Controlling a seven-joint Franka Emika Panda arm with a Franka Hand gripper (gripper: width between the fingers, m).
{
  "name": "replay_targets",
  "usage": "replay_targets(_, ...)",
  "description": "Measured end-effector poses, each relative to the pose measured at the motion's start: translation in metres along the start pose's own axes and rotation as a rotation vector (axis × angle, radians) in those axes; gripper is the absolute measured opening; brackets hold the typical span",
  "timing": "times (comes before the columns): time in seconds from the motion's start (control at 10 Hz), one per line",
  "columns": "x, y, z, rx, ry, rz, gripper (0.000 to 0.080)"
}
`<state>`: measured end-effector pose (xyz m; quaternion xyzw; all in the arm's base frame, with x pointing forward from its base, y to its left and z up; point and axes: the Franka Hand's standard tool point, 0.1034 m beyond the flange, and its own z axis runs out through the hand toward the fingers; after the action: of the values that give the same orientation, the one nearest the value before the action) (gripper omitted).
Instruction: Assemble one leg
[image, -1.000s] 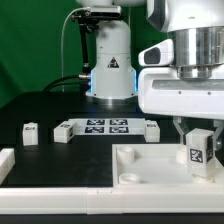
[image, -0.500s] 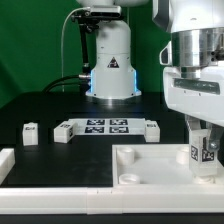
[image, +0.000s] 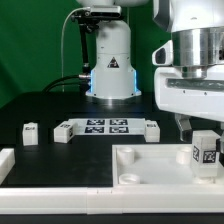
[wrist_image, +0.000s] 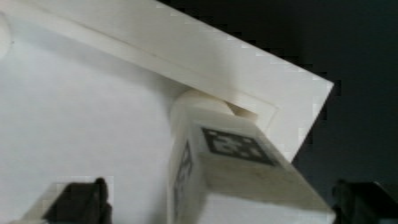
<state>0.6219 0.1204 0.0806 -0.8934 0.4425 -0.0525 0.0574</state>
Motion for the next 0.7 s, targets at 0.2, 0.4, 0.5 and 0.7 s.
replay_targets(0.2, -0.0007, -0.0011, -0.0001, 0.003, 0.001, -0.261, 0.0648)
replay_targets(0.4, 0.0032, -0.0009, -0.0011, 0.0, -0.002, -0.571, 0.0648)
replay_targets(0.5, 0.0044, -0.0008, -0.0012, 0.001, -0.001, -0.674, 0.0648)
replay_targets(0.7, 0.0037, -0.0003, -0.0007, -0.002, 0.0, -0.881, 0.0648)
